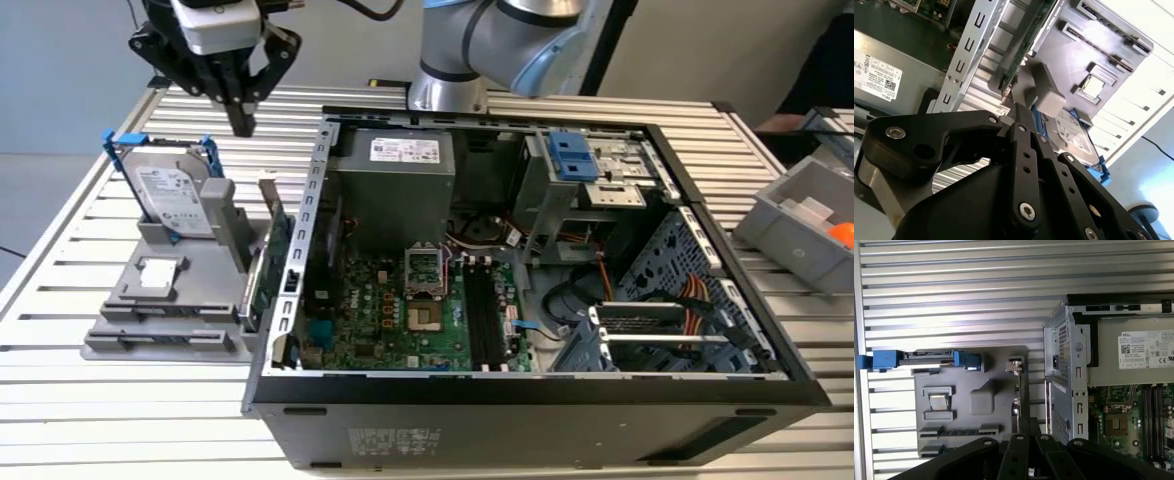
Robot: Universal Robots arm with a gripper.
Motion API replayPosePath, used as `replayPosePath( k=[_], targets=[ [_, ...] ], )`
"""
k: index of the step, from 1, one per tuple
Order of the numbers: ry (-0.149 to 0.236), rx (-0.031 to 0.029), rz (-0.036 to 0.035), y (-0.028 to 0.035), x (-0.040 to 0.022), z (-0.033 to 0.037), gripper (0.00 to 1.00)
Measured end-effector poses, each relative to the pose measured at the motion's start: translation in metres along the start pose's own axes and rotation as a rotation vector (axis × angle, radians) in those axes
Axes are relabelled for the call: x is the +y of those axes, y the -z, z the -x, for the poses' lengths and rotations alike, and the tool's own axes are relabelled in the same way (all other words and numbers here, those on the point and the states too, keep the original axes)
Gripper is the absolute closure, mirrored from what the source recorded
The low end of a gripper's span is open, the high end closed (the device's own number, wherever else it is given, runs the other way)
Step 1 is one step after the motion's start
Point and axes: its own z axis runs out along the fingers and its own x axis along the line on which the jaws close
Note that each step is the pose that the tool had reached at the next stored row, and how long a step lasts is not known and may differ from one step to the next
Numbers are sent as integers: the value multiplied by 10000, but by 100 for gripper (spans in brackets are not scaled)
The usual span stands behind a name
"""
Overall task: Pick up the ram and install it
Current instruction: 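Reach for the ram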
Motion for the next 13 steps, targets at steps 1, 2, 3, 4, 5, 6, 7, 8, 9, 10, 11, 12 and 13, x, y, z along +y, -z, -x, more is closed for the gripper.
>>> replayPosePath(
  k=[1, 2, 3, 4, 5, 6, 7, 8, 9, 10, 11, 12, 13],
  targets=[
    [0, 0, 1, 0, -1, -15, 100],
    [0, 2, 0, 0, -2, -29, 100],
    [0, 3, 0, 0, -3, -43, 100],
    [0, 4, 1, 0, -4, -58, 100],
    [0, 6, 0, 1, -5, -71, 100],
    [-1, 8, 0, 1, -6, -85, 100],
    [-1, 10, 0, 1, -7, -98, 100],
    [-1, 11, 0, 1, -8, -112, 100],
    [-1, 12, 0, 1, -9, -127, 100],
    [-1, 12, 0, 1, -10, -143, 100],
    [-1, 12, -1, 1, -11, -158, 100],
    [-1, 12, 0, 1, -12, -174, 100],
    [-1, 12, 0, 1, -13, -190, 100]
  ],
)
